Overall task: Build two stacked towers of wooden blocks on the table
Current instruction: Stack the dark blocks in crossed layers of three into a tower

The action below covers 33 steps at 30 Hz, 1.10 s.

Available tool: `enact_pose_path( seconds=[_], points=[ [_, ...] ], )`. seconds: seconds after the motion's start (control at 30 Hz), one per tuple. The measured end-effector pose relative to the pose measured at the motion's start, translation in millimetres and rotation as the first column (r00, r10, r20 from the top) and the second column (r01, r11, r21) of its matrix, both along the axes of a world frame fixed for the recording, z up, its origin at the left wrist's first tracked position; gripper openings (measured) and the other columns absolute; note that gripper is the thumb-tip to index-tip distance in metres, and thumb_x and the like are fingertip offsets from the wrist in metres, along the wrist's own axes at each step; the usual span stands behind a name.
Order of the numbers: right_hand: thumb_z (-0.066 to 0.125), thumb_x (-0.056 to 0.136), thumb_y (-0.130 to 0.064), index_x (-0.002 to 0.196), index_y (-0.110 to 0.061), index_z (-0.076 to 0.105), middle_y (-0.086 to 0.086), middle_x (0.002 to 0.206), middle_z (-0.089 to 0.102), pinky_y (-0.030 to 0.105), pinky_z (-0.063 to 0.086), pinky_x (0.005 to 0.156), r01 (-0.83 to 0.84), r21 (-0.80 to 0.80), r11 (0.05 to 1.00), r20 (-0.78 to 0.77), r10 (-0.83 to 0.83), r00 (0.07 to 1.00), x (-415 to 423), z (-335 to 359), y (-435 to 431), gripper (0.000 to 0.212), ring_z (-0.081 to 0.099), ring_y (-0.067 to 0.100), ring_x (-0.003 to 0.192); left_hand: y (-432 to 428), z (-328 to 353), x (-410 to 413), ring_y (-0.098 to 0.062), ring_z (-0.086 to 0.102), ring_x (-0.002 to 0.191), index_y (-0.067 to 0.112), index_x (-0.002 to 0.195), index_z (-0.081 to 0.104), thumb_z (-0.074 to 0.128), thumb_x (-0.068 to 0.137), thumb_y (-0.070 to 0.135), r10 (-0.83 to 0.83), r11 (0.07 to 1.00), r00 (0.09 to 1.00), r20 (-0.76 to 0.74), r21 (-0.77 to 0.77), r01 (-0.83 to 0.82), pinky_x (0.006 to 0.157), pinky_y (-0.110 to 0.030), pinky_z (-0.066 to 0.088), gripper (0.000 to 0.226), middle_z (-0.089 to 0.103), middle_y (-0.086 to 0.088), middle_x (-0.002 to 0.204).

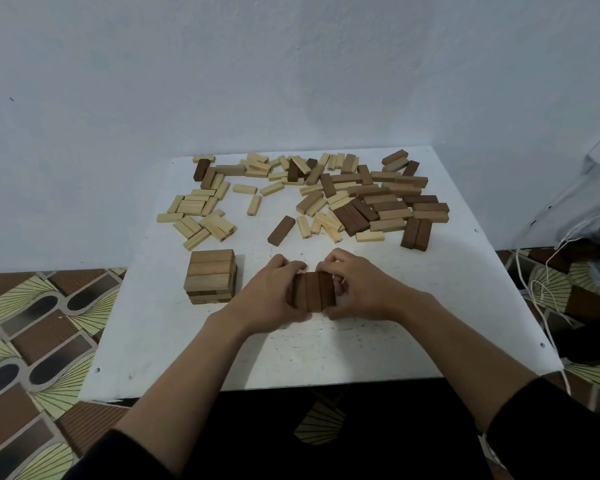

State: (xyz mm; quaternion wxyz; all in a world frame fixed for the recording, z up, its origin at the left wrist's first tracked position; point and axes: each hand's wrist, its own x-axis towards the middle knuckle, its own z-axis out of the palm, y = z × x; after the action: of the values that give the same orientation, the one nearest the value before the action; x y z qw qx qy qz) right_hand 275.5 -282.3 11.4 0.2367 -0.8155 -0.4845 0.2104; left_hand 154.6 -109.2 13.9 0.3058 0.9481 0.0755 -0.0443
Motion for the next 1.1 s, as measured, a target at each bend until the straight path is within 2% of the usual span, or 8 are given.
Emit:
enact_pose_path(
  seconds=[0.13, 0.33, 0.5, 0.7, 0.83, 0.9, 1.0, 1.1],
  points=[
    [0.085, 0.067, -0.031, 0.101, -0.018, 0.065, -0.004, 0.105, 0.049, 0.039, 0.055, 0.074, -0.007, 0.000, 1.000, 0.019, 0.007, 1.000, 1.0, -1.8, 0.6, 0.041, 0.053, 0.014, 0.077, 2.9, 1.4, 2.8, -0.011, 0.052, 0.094, 0.021, 0.129, 0.059, 0.089, 0.072, 0.032, -0.025, 1.000, 0.999, -0.023, -0.012, 0.025, 0.075, -0.017, 0.047, 0.065, 0.046, 0.001, 0.114],
    [0.087, 0.070, -0.041, 0.113, -0.022, 0.067, -0.006, 0.111, 0.048, 0.034, 0.054, 0.078, -0.036, 0.006, 0.999, -0.011, 0.036, 0.999, 5.9, -5.1, -2.0, 0.051, 0.055, 0.013, 0.082, 0.3, -1.8, 4.5, -0.010, 0.053, 0.096, 0.020, 0.124, 0.061, 0.088, 0.072, 0.037, -0.029, 1.000, 1.000, -0.003, -0.012, 0.029, 0.078, -0.018, 0.045, 0.061, 0.048, 0.004, 0.114],
    [0.088, 0.072, -0.042, 0.116, -0.021, 0.066, -0.007, 0.112, 0.047, 0.034, 0.054, 0.077, -0.029, 0.020, 0.999, -0.021, 0.030, 0.999, 4.7, -7.7, -1.8, 0.053, 0.053, 0.015, 0.080, -2.9, -1.3, 1.2, -0.014, 0.052, 0.099, 0.018, 0.122, 0.060, 0.088, 0.072, 0.038, 0.011, 1.000, 1.000, 0.011, -0.020, -0.011, 0.087, -0.032, 0.051, 0.061, 0.049, 0.000, 0.114],
    [0.089, 0.070, -0.039, 0.110, -0.022, 0.066, -0.007, 0.107, 0.047, 0.030, 0.053, 0.073, -0.038, 0.023, 0.999, -0.023, 0.039, 0.999, 6.8, -7.0, 1.1, 0.048, 0.053, 0.013, 0.078, 0.9, -1.3, 4.3, -0.010, 0.050, 0.094, 0.020, 0.120, 0.062, 0.093, 0.066, 0.036, 0.020, 1.000, 1.000, -0.009, -0.018, -0.020, 0.075, -0.015, 0.042, 0.064, 0.050, 0.000, 0.112],
    [0.090, 0.069, -0.037, 0.106, -0.022, 0.067, -0.008, 0.103, 0.047, 0.024, 0.048, 0.068, -0.031, 0.040, 0.999, -0.021, 0.032, 0.999, 6.0, -5.8, 0.4, 0.046, 0.050, 0.011, 0.076, 1.2, -0.3, 5.4, -0.011, 0.051, 0.092, 0.020, 0.119, 0.063, 0.093, 0.066, 0.034, 0.004, 1.000, 1.000, -0.005, -0.013, -0.004, 0.072, -0.014, 0.040, 0.062, 0.051, 0.001, 0.110],
    [0.090, 0.069, -0.036, 0.106, -0.022, 0.067, -0.009, 0.103, 0.046, 0.028, 0.051, 0.069, -0.019, 0.066, 0.998, -0.035, 0.021, 0.999, 2.8, -5.0, -2.0, 0.046, 0.050, 0.010, 0.076, -0.2, 1.7, 3.6, -0.011, 0.052, 0.092, 0.019, 0.118, 0.063, 0.093, 0.065, 0.035, -0.003, 1.000, 1.000, 0.027, -0.002, 0.003, 0.072, -0.014, 0.040, 0.063, 0.052, 0.002, 0.109],
    [0.089, 0.069, -0.036, 0.111, -0.023, 0.066, -0.009, 0.107, 0.045, 0.036, 0.054, 0.072, 0.004, 0.124, 0.992, -0.045, 0.002, 0.999, -4.5, 1.0, -4.9, 0.050, 0.051, 0.015, 0.079, 0.6, 12.7, -2.2, -0.006, 0.052, 0.089, 0.020, 0.116, 0.064, 0.095, 0.062, 0.036, 0.006, 1.000, 0.997, 0.079, -0.006, -0.006, 0.075, -0.022, 0.047, 0.064, 0.053, 0.005, 0.109],
    [0.089, 0.068, -0.039, 0.117, -0.025, 0.065, -0.011, 0.109, 0.044, 0.036, 0.054, 0.077, 0.009, 0.179, 0.984, -0.009, -0.007, 1.000, -12.2, 14.3, -2.4, 0.057, 0.050, 0.014, 0.086, 5.0, 31.2, -11.3, -0.004, 0.053, 0.086, 0.021, 0.115, 0.065, 0.094, 0.062, 0.036, 0.009, 1.000, 0.991, 0.130, 0.005, -0.010, 0.075, -0.022, 0.048, 0.063, 0.054, 0.008, 0.109]
  ],
)
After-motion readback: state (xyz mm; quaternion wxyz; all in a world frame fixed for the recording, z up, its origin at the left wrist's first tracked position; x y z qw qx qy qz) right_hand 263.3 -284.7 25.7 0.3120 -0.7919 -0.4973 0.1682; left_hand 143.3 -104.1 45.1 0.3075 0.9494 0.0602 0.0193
